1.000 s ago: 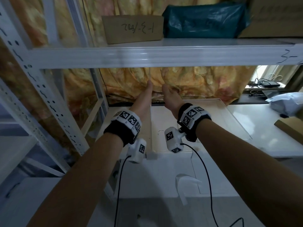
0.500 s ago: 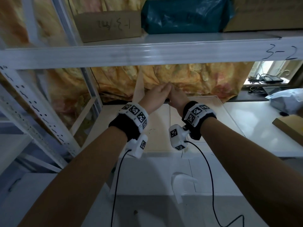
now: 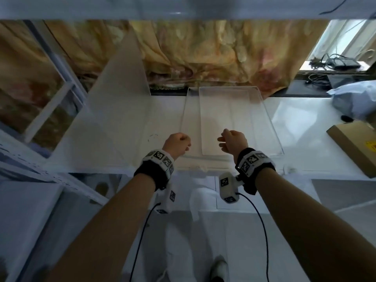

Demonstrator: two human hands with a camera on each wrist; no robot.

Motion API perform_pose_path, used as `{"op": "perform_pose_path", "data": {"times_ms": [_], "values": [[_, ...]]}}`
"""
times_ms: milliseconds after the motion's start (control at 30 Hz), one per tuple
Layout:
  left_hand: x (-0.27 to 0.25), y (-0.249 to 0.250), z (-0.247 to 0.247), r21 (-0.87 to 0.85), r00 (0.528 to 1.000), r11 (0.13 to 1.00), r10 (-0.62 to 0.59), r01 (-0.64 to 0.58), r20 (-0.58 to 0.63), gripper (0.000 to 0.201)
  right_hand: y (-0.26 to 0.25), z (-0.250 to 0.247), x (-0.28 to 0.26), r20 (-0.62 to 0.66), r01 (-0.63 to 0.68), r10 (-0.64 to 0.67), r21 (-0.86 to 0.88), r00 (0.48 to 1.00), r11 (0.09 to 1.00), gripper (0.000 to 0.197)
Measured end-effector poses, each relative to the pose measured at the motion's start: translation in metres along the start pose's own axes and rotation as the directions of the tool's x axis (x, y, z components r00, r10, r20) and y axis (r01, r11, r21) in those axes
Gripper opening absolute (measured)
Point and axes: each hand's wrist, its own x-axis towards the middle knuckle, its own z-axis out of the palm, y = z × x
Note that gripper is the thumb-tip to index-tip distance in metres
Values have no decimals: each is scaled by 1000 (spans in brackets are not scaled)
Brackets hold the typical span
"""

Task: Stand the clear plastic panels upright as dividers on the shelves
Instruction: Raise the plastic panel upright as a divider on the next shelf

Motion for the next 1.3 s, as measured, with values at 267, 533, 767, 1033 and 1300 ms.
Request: {"op": "perform_pose_path", "data": {"times_ms": [267,533,767,1033,1300], "values": [[14,-51,31,-180,975,961,-219,209,-38,20,63,14,15,-29,-73,71,-75,997,994,23],[7,-63,35,-212,968,947,-249,240,-17,18,72,31,0,-137,-59,45,-94,990,994,26],[-5,-65,34,-223,932,905,-351,362,92,26,84,47,-20,-297,-69,43,-75,954,995,26],[-13,-93,32,-218,883,859,-425,463,198,36,100,56,-38,-382,-140,141,30,913,990,21],[-5,-112,44,-529,810,615,-463,585,359,40,128,70,-33,-8,-405,443,391,896,826,52]]}}
